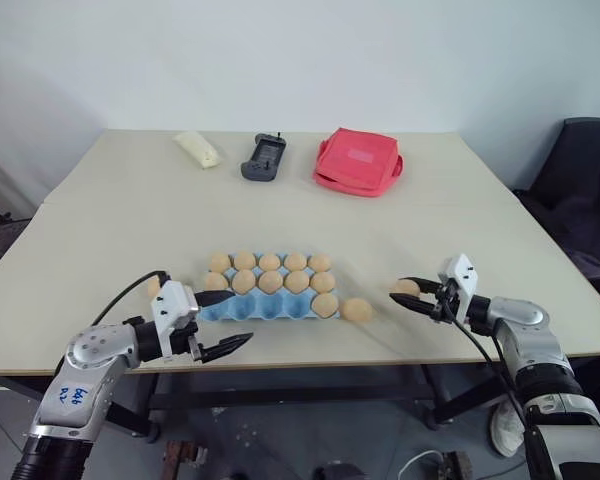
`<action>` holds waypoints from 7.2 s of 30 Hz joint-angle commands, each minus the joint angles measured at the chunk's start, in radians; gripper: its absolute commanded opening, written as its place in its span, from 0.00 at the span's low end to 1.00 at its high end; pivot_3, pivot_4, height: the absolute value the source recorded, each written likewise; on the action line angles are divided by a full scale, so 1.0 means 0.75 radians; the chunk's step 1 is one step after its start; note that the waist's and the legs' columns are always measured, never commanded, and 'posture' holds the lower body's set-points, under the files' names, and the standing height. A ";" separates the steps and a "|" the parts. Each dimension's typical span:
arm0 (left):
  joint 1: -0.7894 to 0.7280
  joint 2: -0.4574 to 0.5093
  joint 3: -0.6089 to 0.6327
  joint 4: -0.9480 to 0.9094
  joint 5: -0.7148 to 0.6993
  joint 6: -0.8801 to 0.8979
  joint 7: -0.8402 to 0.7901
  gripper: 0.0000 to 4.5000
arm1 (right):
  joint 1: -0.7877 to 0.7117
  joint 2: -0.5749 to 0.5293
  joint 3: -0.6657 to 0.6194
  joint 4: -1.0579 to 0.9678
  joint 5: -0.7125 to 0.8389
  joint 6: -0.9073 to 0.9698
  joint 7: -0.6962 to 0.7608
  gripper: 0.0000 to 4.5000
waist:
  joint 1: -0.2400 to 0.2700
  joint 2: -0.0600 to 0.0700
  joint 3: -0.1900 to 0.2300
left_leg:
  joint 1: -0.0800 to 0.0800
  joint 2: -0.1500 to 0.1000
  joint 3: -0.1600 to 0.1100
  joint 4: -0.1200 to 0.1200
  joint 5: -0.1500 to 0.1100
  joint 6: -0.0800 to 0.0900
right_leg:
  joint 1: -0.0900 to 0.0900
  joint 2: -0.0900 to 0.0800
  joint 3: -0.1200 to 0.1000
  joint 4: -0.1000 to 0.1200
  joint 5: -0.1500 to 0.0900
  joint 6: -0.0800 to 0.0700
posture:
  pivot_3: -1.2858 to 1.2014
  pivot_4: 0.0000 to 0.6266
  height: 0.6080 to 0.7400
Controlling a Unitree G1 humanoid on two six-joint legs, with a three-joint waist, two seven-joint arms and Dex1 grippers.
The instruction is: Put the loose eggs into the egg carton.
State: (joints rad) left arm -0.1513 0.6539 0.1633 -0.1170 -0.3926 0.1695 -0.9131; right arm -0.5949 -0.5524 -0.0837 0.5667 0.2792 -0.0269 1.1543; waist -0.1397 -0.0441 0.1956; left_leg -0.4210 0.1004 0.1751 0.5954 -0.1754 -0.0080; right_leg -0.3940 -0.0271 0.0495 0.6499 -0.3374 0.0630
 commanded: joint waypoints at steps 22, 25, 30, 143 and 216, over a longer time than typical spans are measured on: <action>0.146 0.007 0.167 -0.106 -0.040 0.022 0.113 1.00 | -0.021 0.366 0.348 -0.641 -0.030 0.419 -0.310 0.99 | 0.007 0.000 0.000 | -0.003 0.001 -0.001 -0.020 0.001 -0.008 | -0.005 -0.006 -0.019 -0.006 -0.007 -0.012 | 0.52 0.24 1.00; 0.121 0.007 0.135 -0.113 -0.044 0.029 0.099 1.00 | 0.029 0.276 0.279 -0.738 0.023 0.439 -0.270 0.99 | 0.013 0.000 0.000 | -0.003 0.001 -0.001 -0.021 0.001 -0.009 | -0.006 -0.005 -0.020 -0.006 -0.007 -0.012 | 0.52 0.24 1.00; 0.051 0.005 0.046 -0.114 -0.026 0.022 0.062 1.00 | 0.199 0.068 0.109 -0.827 0.105 0.401 -0.189 0.99 | 0.044 0.000 0.000 | -0.003 0.000 -0.001 -0.020 0.001 -0.009 | -0.006 -0.005 -0.020 -0.008 -0.007 -0.012 | 0.52 0.24 1.00; 0.192 0.017 0.323 0.172 -0.020 -0.009 0.154 1.00 | 0.132 0.059 0.152 -0.543 0.128 0.014 0.124 0.99 | 0.003 -0.003 -0.002 | -0.004 0.003 -0.007 -0.019 0.005 -0.018 | -0.017 -0.001 -0.022 0.009 -0.014 -0.023 | 0.52 0.24 1.00; -0.045 0.058 0.166 0.148 -0.062 0.018 -0.032 0.90 | 0.270 0.043 0.121 -0.739 0.156 0.058 -0.053 1.00 | 0.065 -0.003 -0.002 | -0.004 0.006 -0.007 -0.007 0.005 -0.016 | -0.014 0.001 -0.021 0.015 -0.011 -0.019 | 0.52 0.24 1.00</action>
State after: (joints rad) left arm -0.2037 0.6773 0.2318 0.0434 -0.4057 0.1789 -0.9298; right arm -0.3841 -0.5158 0.0303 0.0393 0.3698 0.0381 1.1024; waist -0.0909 -0.0462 0.1943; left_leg -0.4237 0.1044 0.1699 0.5903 -0.1717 -0.0199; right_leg -0.4046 -0.0264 0.0339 0.6613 -0.3460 0.0489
